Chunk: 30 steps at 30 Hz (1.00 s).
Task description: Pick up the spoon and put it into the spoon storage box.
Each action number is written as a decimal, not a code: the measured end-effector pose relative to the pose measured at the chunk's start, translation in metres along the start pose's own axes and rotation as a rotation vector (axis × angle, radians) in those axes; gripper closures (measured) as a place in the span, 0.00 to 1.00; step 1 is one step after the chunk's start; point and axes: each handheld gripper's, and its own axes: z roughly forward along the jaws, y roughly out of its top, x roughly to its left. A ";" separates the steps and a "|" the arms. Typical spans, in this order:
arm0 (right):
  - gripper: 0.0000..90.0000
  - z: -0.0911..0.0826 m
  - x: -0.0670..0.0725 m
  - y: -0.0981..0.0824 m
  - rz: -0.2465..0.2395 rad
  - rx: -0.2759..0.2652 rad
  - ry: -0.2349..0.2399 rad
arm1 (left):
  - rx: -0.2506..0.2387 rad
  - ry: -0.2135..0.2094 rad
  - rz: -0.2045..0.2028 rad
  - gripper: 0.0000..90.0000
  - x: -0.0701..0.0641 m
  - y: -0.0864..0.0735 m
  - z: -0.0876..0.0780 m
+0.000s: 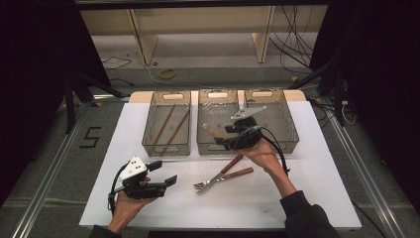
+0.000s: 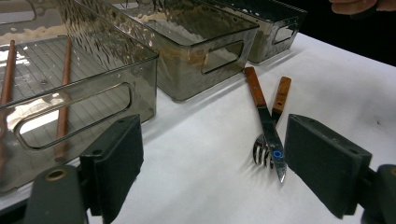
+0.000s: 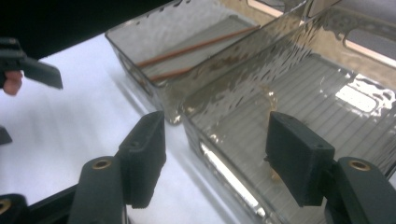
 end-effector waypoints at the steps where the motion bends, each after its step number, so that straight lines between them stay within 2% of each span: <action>1: 0.42 0.000 0.000 -0.003 0.003 -0.001 0.001 | 0.000 -0.002 -0.001 0.21 0.000 0.000 0.000; 8: 0.43 0.001 0.000 -0.017 0.020 0.000 0.001 | 0.002 -0.003 0.005 0.21 0.000 0.001 0.001; 22: 0.43 0.010 -0.001 -0.033 0.029 0.051 0.010 | 0.007 -0.002 0.006 0.21 -0.001 0.000 0.001; 30: 0.51 0.016 -0.002 -0.038 0.025 0.088 0.009 | 0.005 0.000 0.004 0.21 0.000 0.000 0.000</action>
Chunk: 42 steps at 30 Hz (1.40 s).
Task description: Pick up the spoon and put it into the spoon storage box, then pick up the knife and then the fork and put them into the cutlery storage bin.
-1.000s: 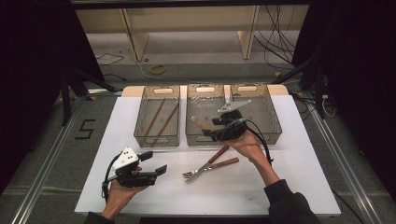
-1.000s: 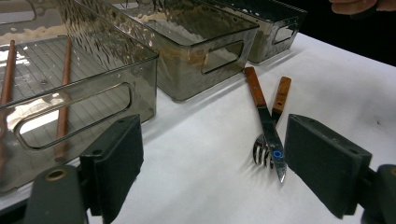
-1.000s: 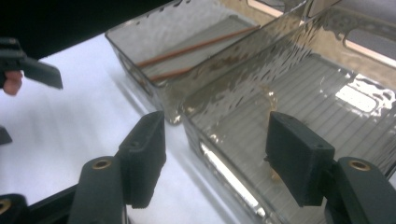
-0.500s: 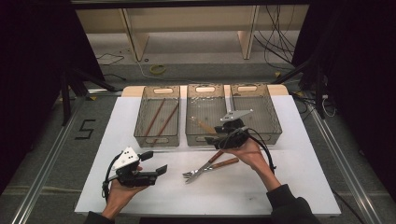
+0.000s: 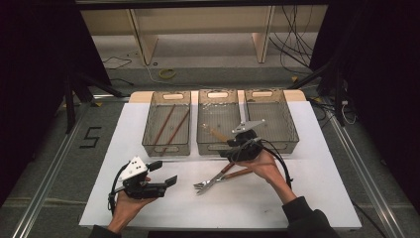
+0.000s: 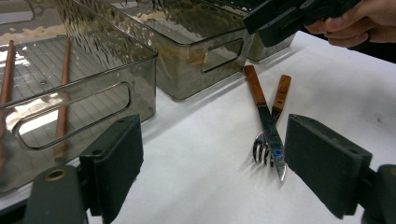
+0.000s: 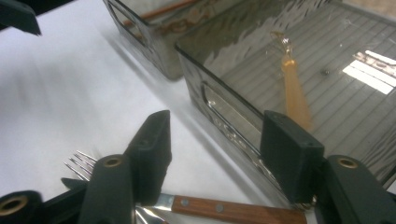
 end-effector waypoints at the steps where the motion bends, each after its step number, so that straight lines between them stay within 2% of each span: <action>1: 0.53 0.001 0.000 -0.001 -0.003 0.005 -0.002 | 0.000 0.001 0.001 0.21 0.000 0.000 0.000; 6: 0.60 0.008 -0.002 -0.007 -0.006 0.036 -0.016 | 0.006 0.001 0.005 0.21 0.000 0.000 0.000; 12: 0.72 0.013 -0.002 -0.011 -0.019 0.055 -0.037 | 0.005 0.001 0.005 0.21 -0.001 -0.001 0.000; 22: 0.94 0.028 -0.003 -0.019 -0.076 0.123 -0.104 | 0.008 0.000 0.003 0.21 -0.001 -0.001 0.001; 27: 0.98 0.037 -0.006 -0.024 -0.078 0.156 -0.118 | 0.009 -0.001 0.005 0.21 -0.001 -0.001 0.000; 34: 1.00 0.046 -0.008 -0.030 -0.109 0.201 -0.150 | 0.010 -0.003 0.011 0.21 -0.002 -0.001 0.001; 42: 1.00 0.046 -0.011 -0.030 -0.095 0.207 -0.142 | 0.008 -0.003 0.011 0.21 -0.002 -0.001 0.001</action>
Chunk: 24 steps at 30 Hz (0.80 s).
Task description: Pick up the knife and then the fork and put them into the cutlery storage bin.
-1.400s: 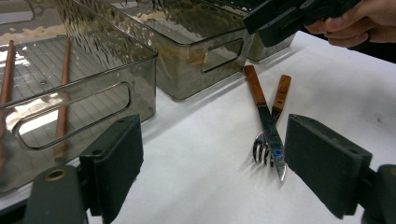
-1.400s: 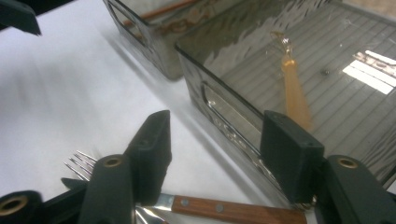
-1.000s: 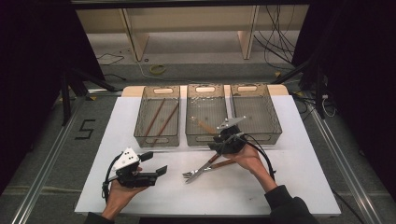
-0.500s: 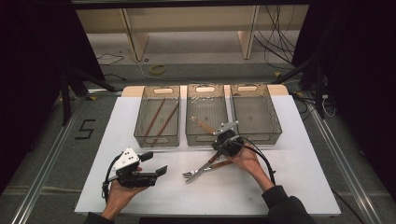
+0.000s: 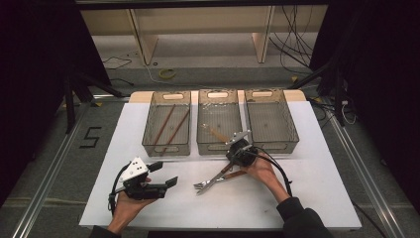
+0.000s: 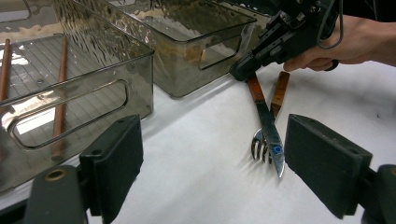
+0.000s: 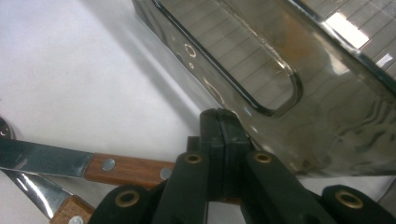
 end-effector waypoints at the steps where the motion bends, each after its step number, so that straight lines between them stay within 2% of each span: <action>1: 1.00 0.000 0.000 0.000 0.003 0.004 0.001 | 0.000 0.000 0.001 0.21 0.000 0.000 0.000; 11: 1.00 -0.013 0.000 -0.008 0.038 0.069 0.008 | 0.000 0.000 0.001 0.21 0.000 0.000 0.000; 20: 1.00 -0.031 0.009 -0.026 0.061 0.114 0.045 | 0.004 0.000 0.007 0.21 0.000 0.000 0.000; 24: 1.00 -0.037 0.015 -0.033 0.050 0.126 0.060 | 0.005 0.001 0.007 0.21 0.000 0.000 0.000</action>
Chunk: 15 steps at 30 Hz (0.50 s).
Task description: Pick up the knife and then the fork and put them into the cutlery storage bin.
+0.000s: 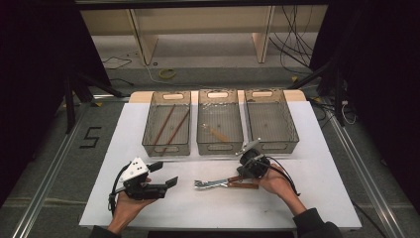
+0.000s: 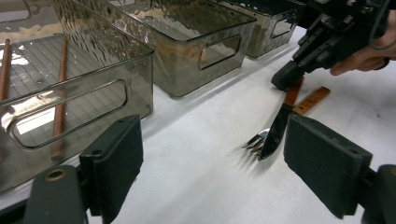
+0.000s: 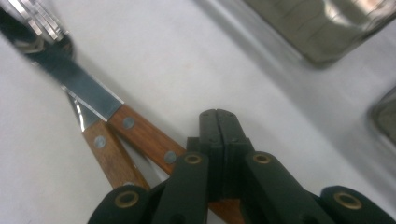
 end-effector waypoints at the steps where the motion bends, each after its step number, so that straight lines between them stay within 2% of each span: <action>1: 1.00 -0.001 0.001 -0.002 -0.005 0.001 0.003 | -0.001 0.000 0.000 0.21 0.000 0.000 0.000; 15: 1.00 -0.015 0.026 -0.022 -0.058 0.057 0.073 | -0.002 0.000 -0.002 0.21 -0.001 0.000 0.001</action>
